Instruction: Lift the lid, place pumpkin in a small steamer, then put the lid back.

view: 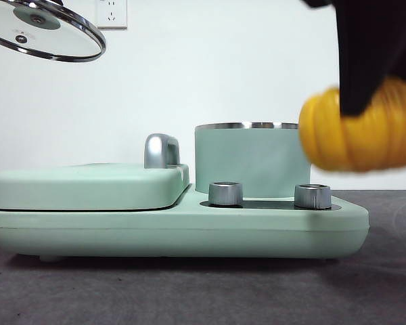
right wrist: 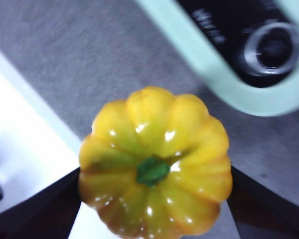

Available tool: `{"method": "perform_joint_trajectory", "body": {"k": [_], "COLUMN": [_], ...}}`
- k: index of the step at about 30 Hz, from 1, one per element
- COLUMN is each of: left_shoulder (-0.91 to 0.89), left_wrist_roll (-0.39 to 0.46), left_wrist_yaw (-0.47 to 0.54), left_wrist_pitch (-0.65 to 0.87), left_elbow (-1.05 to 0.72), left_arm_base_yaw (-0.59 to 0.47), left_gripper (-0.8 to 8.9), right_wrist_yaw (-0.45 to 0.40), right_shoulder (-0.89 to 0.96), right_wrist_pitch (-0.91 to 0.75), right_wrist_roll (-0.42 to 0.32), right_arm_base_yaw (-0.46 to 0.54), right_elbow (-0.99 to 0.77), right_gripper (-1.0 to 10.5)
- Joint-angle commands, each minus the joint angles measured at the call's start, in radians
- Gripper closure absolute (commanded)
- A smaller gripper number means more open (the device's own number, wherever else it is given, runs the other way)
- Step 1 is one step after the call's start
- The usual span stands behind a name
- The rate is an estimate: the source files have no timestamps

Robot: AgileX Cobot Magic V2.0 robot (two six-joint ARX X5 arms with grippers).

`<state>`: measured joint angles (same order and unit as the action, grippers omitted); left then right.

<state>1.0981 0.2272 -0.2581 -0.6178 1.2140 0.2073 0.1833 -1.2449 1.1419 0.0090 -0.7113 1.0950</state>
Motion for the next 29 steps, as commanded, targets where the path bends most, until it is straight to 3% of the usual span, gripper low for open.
{"method": "perform_joint_trajectory", "body": {"k": [1, 10, 19, 29], "left_shoulder": [0.0, 0.0, 0.0, 0.0], "left_wrist_roll": [-0.009, -0.013, -0.038, -0.034], "left_wrist_yaw": [-0.007, -0.006, -0.006, -0.005], "left_wrist_pitch": [0.027, 0.026, 0.027, 0.035], "left_elbow": [0.017, 0.017, 0.017, 0.017], "left_arm_base_yaw": [0.002, 0.002, 0.002, 0.001], "left_gripper": [7.99, 7.98, 7.98, 7.98], "right_wrist_yaw": [0.003, 0.002, -0.001, -0.003], "right_shoulder": [-0.026, -0.188, -0.438, -0.63], "right_wrist_pitch": [0.023, 0.033, -0.019, -0.151], "right_wrist_roll": [0.018, -0.043, -0.078, -0.099], "right_arm_base_yaw": [0.043, 0.173, 0.211, 0.212], "right_elbow": [0.094, 0.389, 0.663, 0.736], "right_gripper": [6.3, 6.3, 6.3, 6.3]}}
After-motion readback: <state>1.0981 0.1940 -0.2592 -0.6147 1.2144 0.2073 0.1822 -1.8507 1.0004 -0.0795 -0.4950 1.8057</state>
